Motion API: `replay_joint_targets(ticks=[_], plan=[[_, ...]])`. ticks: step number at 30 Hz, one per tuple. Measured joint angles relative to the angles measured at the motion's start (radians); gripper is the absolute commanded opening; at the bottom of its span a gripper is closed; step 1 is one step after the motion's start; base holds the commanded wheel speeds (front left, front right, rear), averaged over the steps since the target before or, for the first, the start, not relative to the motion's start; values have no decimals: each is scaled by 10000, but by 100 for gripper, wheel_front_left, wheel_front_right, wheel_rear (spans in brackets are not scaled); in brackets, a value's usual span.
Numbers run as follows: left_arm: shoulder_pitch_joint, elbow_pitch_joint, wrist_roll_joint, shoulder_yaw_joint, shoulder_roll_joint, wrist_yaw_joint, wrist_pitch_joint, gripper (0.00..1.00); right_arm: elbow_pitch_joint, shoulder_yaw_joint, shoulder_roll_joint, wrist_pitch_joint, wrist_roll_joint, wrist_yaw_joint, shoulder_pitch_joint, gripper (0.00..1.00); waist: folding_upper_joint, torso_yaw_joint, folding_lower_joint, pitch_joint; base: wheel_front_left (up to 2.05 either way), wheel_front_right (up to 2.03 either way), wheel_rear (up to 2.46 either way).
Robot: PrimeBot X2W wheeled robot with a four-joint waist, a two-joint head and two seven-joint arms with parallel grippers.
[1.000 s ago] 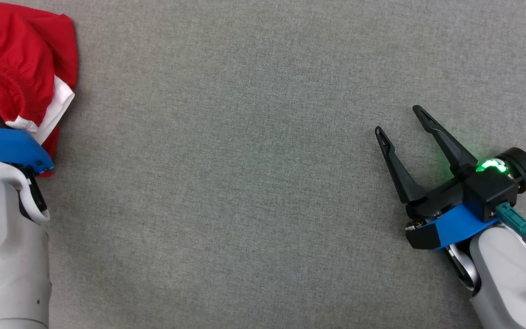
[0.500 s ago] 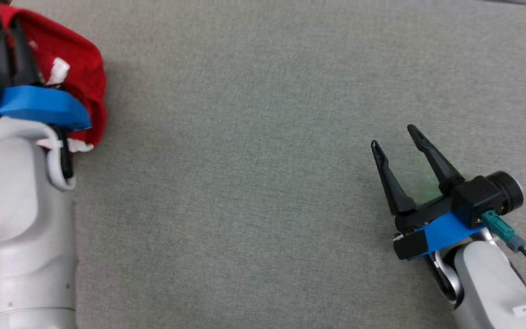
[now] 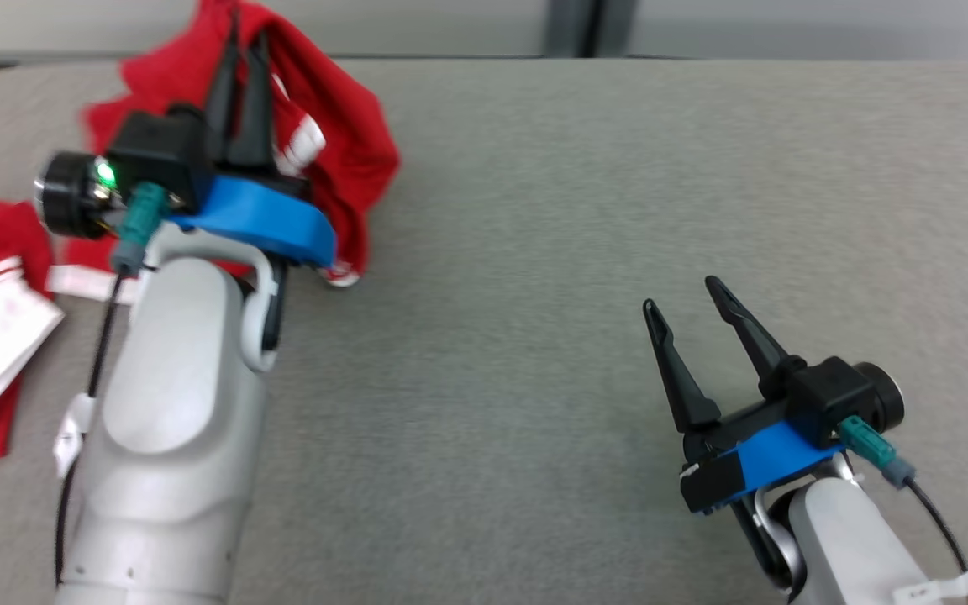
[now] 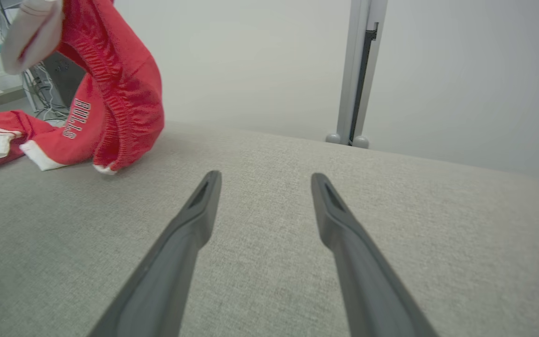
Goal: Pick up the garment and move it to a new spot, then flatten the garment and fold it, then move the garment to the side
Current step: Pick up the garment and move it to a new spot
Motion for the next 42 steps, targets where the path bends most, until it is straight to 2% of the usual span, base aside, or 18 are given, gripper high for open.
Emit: replay_joint_targets(ticks=[5,12,19,20,21,29,36,42], plan=[[368,81,-953,-1252,-38,13,0,0,109,59,136,0,42,0,29,100,1,-1078,2,-150,0,0,0],[600,-15,-2186,-3296,-56,479,0,0,184,-19,228,-2,123,0,65,100,1,-2458,1,-330,0,0,0],[852,-12,-2995,-4874,-61,963,-2,0,213,0,282,-2,151,0,199,100,0,-3245,0,-527,0,0,0],[905,6,-3097,-5045,-59,1024,0,44,213,0,291,0,153,0,199,100,0,-3294,0,-534,0,0,0],[941,107,-3189,-5202,-73,1076,0,100,213,-8,297,-2,153,0,200,100,0,-3313,0,-530,0,0,0],[1631,612,-3597,-5584,-59,1327,0,100,255,-286,320,0,150,0,265,100,1,-2862,2,-744,0,0,0],[3015,257,-3246,-3812,-2,1743,0,100,284,-418,336,-2,100,0,546,100,2,-2090,2,-1339,0,0,0],[4544,-581,-2414,-2328,238,1760,0,100,355,-543,359,0,27,0,932,100,1,-1423,0,-1822,0,0,0]])
